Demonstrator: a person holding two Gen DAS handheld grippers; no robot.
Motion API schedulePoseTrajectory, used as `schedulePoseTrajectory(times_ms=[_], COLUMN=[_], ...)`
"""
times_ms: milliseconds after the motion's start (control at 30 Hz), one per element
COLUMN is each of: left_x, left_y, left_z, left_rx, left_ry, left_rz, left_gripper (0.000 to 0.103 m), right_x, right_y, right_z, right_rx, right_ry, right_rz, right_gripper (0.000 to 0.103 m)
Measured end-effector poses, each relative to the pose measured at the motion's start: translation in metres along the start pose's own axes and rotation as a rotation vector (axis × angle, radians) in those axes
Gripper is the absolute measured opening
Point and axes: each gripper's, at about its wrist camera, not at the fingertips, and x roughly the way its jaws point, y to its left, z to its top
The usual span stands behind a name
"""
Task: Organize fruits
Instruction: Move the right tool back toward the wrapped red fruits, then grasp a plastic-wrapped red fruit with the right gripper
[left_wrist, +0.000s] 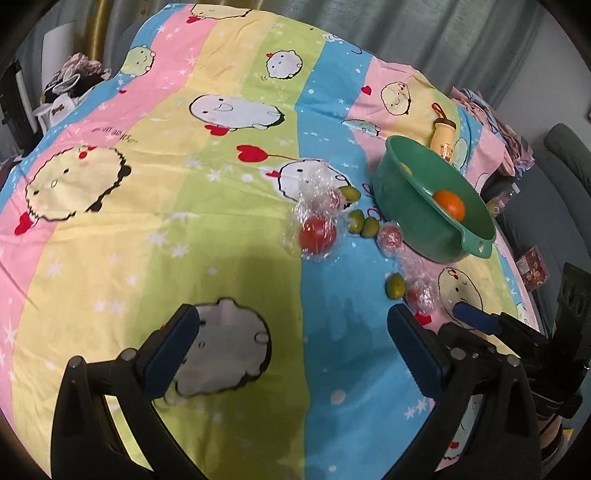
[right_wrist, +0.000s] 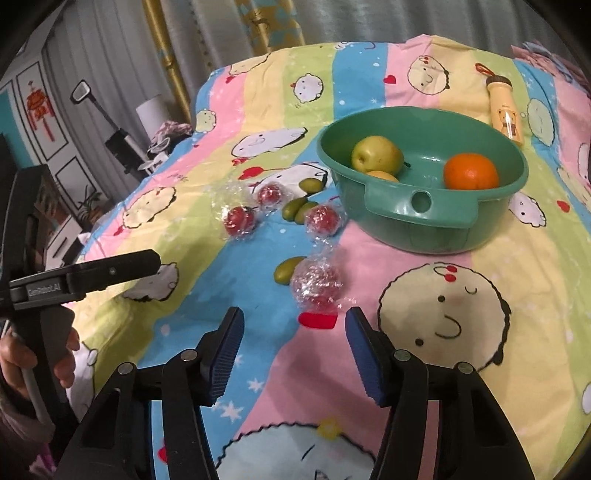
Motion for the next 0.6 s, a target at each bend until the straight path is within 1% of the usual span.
schedulePoseTrajectory(times_ms=[200, 300, 400, 433, 600], left_x=[0.009, 0.012, 0.016, 0.017, 0.026], left_y=[-0.001, 0.0, 0.001, 0.0, -0.008], left_z=[0.004, 0.005, 0.008, 0.01, 0.021], left_rx=[0.013, 0.012, 0.014, 0.014, 0.056], left_ry=[0.014, 0.02, 0.02, 0.02, 0.005], left_rz=[-0.006, -0.008, -0.003, -0.003, 0.004], left_gripper=[0.102, 0.102, 0.101, 0.101, 0.101], right_x=[0.018, 0.03, 0.038, 0.039, 0.019], right_y=[-0.007, -0.01, -0.014, -0.016, -0.024], right_z=[0.014, 0.017, 0.016, 0.016, 0.013], right_rx=[0.011, 0.021, 0.035, 0.042, 0.07], right_ry=[0.002, 0.028, 0.043, 0.041, -0.014], right_rz=[-0.012, -0.003, 0.011, 0.021, 0.037], right_gripper=[0.054, 0.043, 0.038, 0.036, 0.036])
